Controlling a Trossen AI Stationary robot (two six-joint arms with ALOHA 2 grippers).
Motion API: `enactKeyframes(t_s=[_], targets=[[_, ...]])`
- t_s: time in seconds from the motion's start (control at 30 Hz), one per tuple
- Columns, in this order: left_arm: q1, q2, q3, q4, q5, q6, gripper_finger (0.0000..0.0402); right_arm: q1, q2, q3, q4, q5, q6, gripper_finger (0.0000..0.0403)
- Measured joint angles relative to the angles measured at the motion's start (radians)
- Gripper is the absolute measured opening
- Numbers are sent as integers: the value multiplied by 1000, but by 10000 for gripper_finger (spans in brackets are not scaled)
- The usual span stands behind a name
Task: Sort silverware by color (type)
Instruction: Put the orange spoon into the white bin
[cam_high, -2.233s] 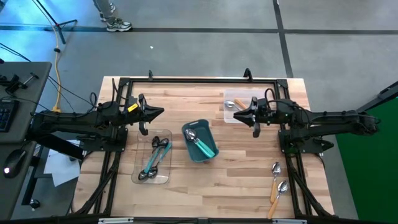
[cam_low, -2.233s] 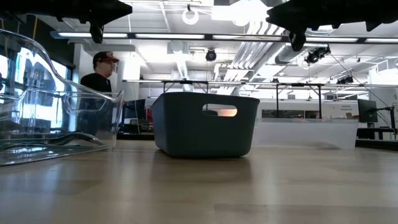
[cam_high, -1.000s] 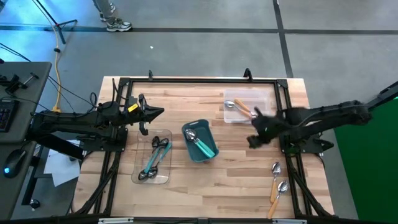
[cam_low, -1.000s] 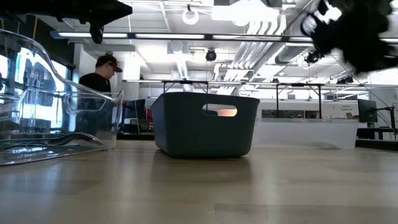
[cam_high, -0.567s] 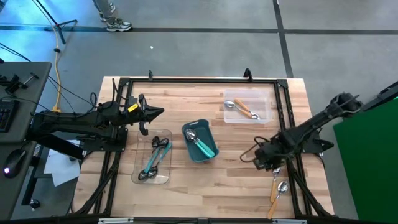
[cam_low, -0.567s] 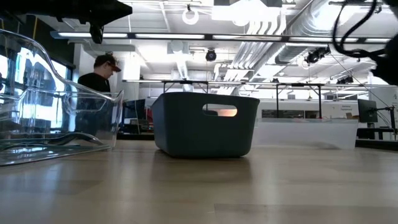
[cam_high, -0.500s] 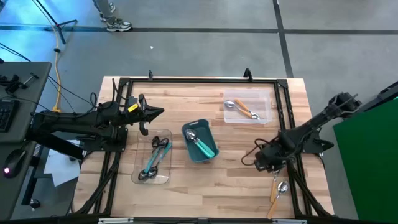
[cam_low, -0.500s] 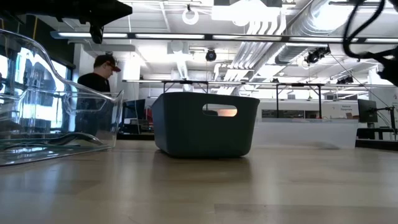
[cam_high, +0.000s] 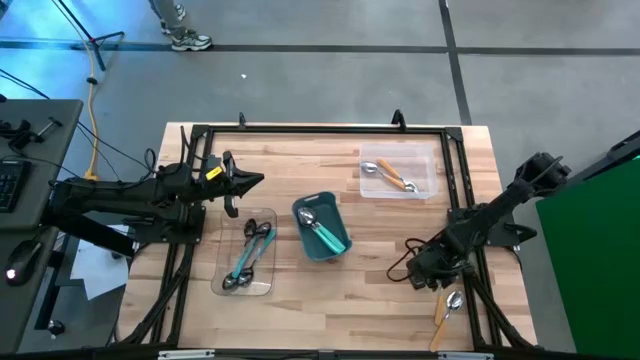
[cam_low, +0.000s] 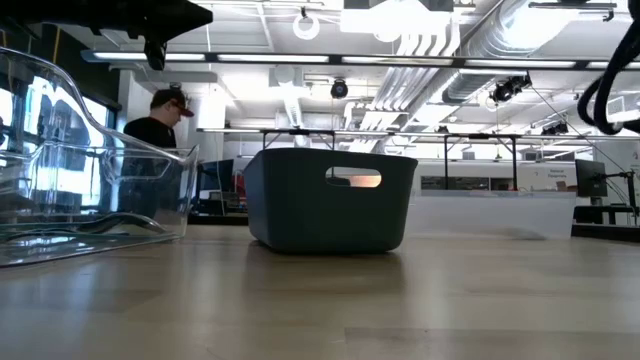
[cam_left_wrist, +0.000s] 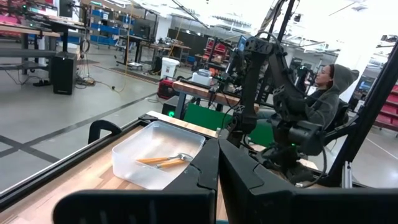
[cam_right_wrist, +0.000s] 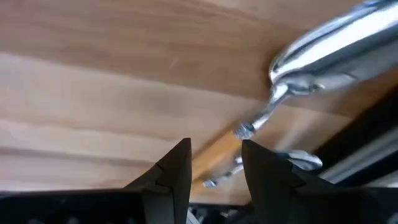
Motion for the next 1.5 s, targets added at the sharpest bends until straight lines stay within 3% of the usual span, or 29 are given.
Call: enactKeyframes(t_s=[0.23,0.47,0.77,0.9,1.03,1.2,1.37,1.5], targets=[[0,0,0,1,0,0,0,3,-27,-34,1,27,71,126],[0,0,0,1,0,0,0,11,-22,-78,13,-21,90,126],[0,0,0,0,-3,0,0,9,-23,-150,167,-35,117,126],[0,0,0,0,-3,0,0,10,-26,-168,195,6,118,124],[0,0,0,0,-4,0,0,4,-25,-169,196,25,92,95],[0,0,0,0,-11,0,0,5,-25,-169,191,50,80,17],[0,0,0,0,-11,-2,0,4,-24,-169,190,51,79,26],[0,0,0,0,-11,-2,0,4,-24,-170,201,55,79,9]])
